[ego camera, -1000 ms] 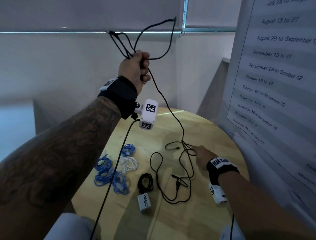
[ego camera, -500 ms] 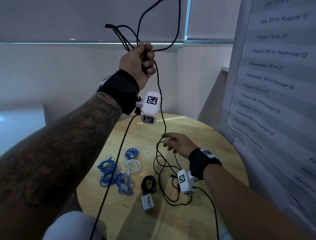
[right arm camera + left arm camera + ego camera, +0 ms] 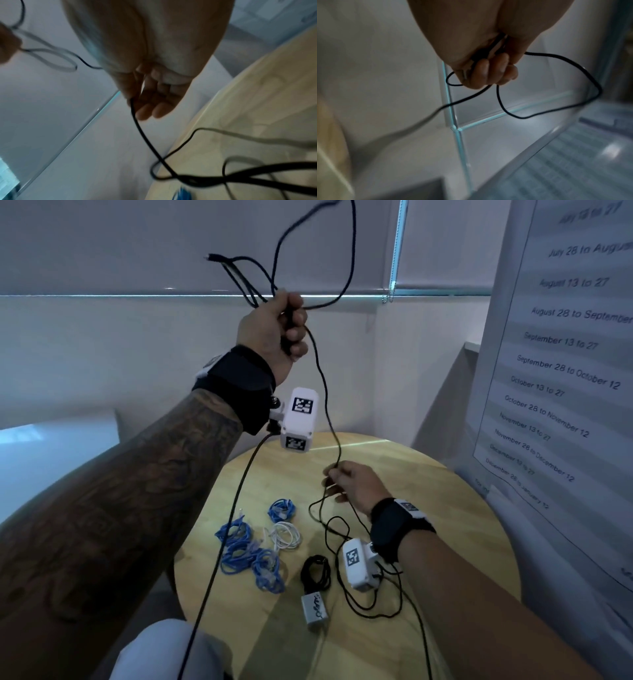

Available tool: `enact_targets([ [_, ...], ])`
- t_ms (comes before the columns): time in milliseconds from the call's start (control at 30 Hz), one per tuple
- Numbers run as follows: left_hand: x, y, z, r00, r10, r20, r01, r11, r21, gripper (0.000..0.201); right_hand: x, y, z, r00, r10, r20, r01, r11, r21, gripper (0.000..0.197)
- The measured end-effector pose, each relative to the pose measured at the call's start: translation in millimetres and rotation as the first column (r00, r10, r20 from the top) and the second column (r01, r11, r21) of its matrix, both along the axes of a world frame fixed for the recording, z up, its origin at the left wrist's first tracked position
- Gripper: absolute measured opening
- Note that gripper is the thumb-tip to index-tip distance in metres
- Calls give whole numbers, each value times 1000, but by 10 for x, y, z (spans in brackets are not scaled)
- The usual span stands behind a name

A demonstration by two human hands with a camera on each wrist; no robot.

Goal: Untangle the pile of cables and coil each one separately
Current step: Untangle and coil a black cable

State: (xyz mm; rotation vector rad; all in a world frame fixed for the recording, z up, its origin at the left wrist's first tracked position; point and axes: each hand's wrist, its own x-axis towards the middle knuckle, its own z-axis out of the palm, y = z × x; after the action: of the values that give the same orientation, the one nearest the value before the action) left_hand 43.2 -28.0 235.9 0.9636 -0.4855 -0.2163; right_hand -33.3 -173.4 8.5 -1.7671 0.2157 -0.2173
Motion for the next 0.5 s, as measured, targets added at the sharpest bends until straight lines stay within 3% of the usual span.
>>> enact_targets([
  [67, 51, 60, -171, 987, 129, 91, -146, 966, 213, 32, -38, -238, 126, 984, -167, 64, 165, 986, 37, 16],
  [133, 91, 43, -503, 964, 171, 205, -249, 851, 463, 34, -96, -482, 309, 945, -302, 122, 292, 952, 96, 13],
  [233, 11, -138, -1117, 975, 2, 223, -169, 659, 733, 27, -165, -687, 611, 928, -331, 169, 312, 941, 131, 14],
  [367, -295, -529, -1637, 975, -138, 172, -56, 599, 799, 16, -234, -696, 897, 925, -297, 238, 279, 954, 108, 10],
  [500, -419, -804, -1774, 988, -65, 144, -64, 669, 741, 18, -376, -621, 1018, 928, -216, 302, 164, 968, 189, 12],
])
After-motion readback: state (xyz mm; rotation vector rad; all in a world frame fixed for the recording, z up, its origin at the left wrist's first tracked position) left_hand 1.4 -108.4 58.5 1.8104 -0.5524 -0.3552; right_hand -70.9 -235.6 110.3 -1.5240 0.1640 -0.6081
